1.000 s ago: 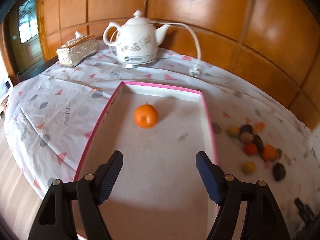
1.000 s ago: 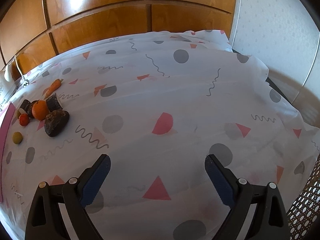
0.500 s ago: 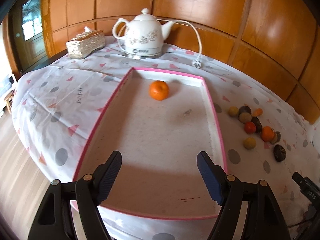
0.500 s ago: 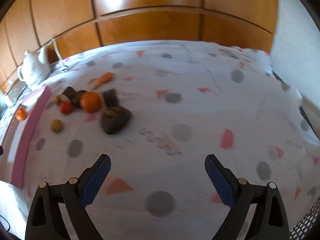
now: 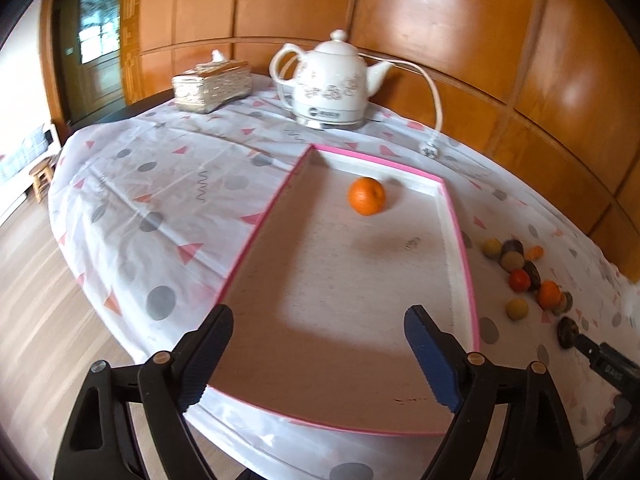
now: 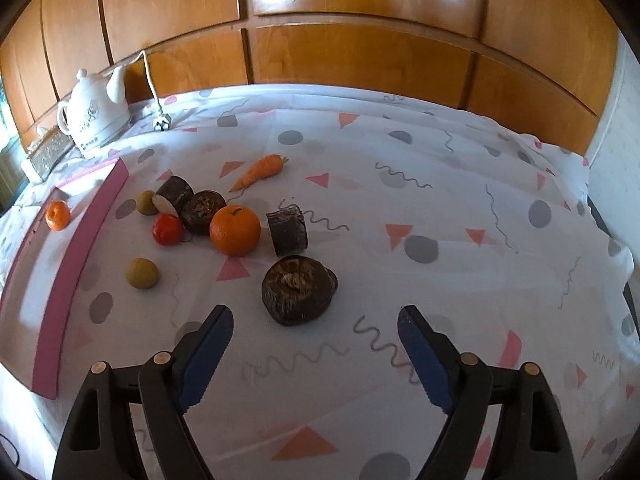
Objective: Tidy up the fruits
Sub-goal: 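Grasp the dark round fruit with the right gripper and lift it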
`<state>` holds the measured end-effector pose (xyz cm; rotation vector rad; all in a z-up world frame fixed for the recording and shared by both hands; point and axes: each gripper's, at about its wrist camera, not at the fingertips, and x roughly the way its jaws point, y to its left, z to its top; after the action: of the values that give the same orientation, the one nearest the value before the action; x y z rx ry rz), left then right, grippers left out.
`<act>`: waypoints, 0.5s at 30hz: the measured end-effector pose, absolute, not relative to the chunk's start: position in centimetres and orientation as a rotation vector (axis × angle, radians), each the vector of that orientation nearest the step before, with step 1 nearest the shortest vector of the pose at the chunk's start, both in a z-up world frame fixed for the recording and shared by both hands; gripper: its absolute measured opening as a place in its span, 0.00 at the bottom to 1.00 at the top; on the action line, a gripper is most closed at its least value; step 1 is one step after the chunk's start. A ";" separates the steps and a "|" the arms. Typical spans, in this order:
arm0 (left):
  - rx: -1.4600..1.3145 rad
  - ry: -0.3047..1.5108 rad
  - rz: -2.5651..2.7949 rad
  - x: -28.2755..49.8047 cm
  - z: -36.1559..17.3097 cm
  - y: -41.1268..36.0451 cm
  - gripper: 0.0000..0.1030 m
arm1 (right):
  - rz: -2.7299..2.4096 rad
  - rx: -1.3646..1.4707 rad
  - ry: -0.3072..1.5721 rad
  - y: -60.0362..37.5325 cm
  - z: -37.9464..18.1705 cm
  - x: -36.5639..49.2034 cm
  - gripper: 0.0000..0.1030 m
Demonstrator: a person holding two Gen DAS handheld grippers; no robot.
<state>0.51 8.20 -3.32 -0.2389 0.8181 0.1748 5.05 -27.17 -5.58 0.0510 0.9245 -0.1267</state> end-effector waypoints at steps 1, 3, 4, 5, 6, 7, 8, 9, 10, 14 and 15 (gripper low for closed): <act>-0.246 0.816 0.190 0.4 -3.3 8.5 0.87 | -0.129 0.043 0.934 -27.1 -5.8 5.5 0.83; -0.261 0.818 0.217 0.3 -3.5 9.1 0.87 | -0.130 0.035 0.947 -27.1 -6.1 6.2 0.83; -0.268 0.819 0.230 0.3 -3.5 9.4 0.88 | -0.133 0.029 0.954 -27.1 -6.3 6.6 0.83; -0.275 0.821 0.240 0.2 -3.6 9.6 0.88 | -0.134 0.025 0.959 -27.1 -6.5 6.8 0.83; -0.279 0.822 0.250 0.2 -3.7 9.8 0.88 | -0.135 0.019 0.966 -27.0 -6.7 7.2 0.83; -0.283 0.823 0.259 0.2 -3.8 10.0 0.88 | -0.137 0.015 0.971 -27.0 -6.8 7.4 0.83; -0.284 0.825 0.266 0.2 -3.9 10.1 0.88 | -0.138 0.006 0.978 -26.9 -7.0 7.7 0.79; -0.286 0.828 0.272 0.2 -3.9 10.2 0.88 | -0.138 -0.006 0.989 -26.8 -7.3 8.1 0.72; -0.287 0.830 0.275 0.2 -4.0 10.2 0.88 | -0.139 -0.015 0.998 -26.8 -7.5 8.3 0.69; -0.284 0.835 0.280 0.3 -4.1 10.3 0.90 | -0.098 -0.020 1.022 -26.5 -8.2 8.8 0.50; -0.284 0.836 0.280 0.3 -4.2 10.3 0.90 | -0.096 -0.030 1.020 -26.4 -8.2 8.8 0.50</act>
<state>0.31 10.27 -4.18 -0.2836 0.8361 0.2799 8.80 -26.44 -8.22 -0.0297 1.0204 -0.0956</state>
